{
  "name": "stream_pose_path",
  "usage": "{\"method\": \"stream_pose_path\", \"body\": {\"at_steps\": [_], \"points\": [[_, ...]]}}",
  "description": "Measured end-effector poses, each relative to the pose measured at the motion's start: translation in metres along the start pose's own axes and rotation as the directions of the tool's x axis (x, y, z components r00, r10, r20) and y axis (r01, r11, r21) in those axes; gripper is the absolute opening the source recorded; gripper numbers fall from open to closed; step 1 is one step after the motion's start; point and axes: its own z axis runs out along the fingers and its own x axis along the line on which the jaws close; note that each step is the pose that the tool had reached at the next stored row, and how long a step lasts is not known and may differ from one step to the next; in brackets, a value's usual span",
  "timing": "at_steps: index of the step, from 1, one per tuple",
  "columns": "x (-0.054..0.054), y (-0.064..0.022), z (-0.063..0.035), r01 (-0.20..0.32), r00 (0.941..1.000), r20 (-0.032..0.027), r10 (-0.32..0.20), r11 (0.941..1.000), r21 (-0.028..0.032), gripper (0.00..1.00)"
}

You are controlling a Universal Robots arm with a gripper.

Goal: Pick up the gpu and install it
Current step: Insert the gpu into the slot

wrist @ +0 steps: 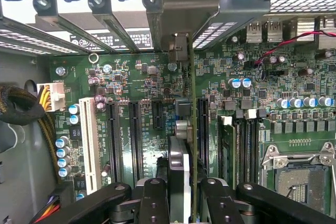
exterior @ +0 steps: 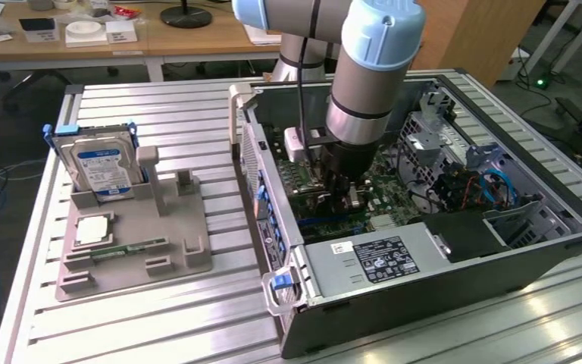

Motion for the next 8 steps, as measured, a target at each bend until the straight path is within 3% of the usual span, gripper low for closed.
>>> {"method": "stream_pose_path", "body": {"at_steps": [8], "points": [[0.0,0.0,0.0,0.0,1.0,0.0001,0.0,1.0,0.0,0.28]]}}
